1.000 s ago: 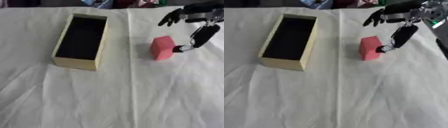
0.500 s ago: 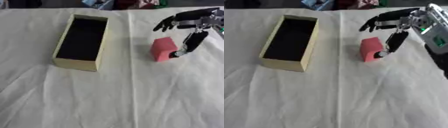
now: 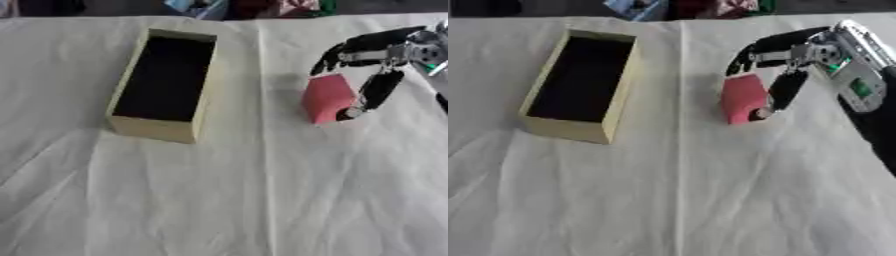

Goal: Pick up objects on the table and place them in the box.

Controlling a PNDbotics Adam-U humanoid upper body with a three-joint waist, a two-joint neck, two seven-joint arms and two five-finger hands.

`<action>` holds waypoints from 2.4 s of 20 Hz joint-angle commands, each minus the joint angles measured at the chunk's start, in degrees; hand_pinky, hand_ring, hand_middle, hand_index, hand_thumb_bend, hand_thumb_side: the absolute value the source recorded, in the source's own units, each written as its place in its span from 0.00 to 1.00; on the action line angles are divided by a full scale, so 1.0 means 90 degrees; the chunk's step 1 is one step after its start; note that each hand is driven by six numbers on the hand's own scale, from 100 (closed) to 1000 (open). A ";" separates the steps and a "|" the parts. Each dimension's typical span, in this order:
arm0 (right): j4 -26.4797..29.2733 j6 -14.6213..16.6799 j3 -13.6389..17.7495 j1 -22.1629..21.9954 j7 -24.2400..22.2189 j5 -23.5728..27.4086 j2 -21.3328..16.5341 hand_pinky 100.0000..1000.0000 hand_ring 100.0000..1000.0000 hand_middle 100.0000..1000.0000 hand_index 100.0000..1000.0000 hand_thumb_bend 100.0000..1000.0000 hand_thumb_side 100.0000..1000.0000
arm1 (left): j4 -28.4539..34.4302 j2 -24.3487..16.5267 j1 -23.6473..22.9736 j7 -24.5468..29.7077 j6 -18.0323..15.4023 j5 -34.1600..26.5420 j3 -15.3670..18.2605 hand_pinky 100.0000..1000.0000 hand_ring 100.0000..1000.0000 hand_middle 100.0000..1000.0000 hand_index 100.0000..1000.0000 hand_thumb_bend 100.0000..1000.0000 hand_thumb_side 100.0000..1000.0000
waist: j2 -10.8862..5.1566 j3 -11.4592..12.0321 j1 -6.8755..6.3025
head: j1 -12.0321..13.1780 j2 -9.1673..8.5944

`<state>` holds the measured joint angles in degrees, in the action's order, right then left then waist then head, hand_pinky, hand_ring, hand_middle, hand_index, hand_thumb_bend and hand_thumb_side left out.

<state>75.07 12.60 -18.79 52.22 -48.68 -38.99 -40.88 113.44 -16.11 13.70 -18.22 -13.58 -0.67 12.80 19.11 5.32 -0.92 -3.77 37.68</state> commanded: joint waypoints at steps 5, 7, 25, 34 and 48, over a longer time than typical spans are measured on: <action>-0.0128 -0.0005 0.0007 0.0125 0.0151 -0.0087 -0.0035 0.80 0.83 0.72 0.81 0.24 0.07 | 0.0128 -0.0052 0.0070 0.0030 -0.0006 -0.0025 -0.0001 0.51 0.49 0.49 0.66 0.00 0.04 | -0.0093 0.0019 0.0080 | -0.0024 -0.0068; -0.0159 -0.0007 -0.0003 0.0115 0.0175 -0.0041 -0.0023 0.79 0.81 0.69 0.78 0.16 0.00 | 0.0128 -0.0050 0.0071 0.0036 -0.0007 -0.0026 0.0000 0.51 0.49 0.49 0.66 0.00 0.04 | -0.0093 0.0023 0.0079 | -0.0021 -0.0075; 0.0476 -0.0538 0.0084 0.0294 0.0768 0.0273 -0.0074 0.74 0.75 0.56 0.68 0.00 0.00 | 0.0128 -0.0055 0.0074 0.0088 0.0000 -0.0038 -0.0003 0.52 0.49 0.49 0.66 0.00 0.04 | -0.0153 0.0036 0.0084 | 0.0004 -0.0070; 0.1158 -0.0961 0.0158 0.1029 0.0632 0.0451 0.0301 0.74 0.74 0.55 0.67 0.00 0.00 | 0.0128 -0.0083 0.0077 0.0111 0.0002 -0.0050 -0.0029 0.52 0.49 0.49 0.66 0.00 0.04 | -0.0209 0.0058 0.0114 | -0.0078 -0.0028; 0.0004 -0.1052 0.0095 0.2024 0.0952 0.0017 0.2059 0.74 0.71 0.53 0.66 0.00 0.00 | 0.0128 -0.0031 0.0208 0.0236 -0.0007 -0.0160 -0.0136 0.52 0.49 0.49 0.66 0.00 0.05 | -0.0122 0.0340 0.0167 | -0.0566 -0.0066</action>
<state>75.86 3.23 -18.40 68.90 -40.86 -38.11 -22.96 113.44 -15.66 14.89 -16.37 -13.54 -1.72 11.56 19.09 8.41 -0.10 -8.30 37.44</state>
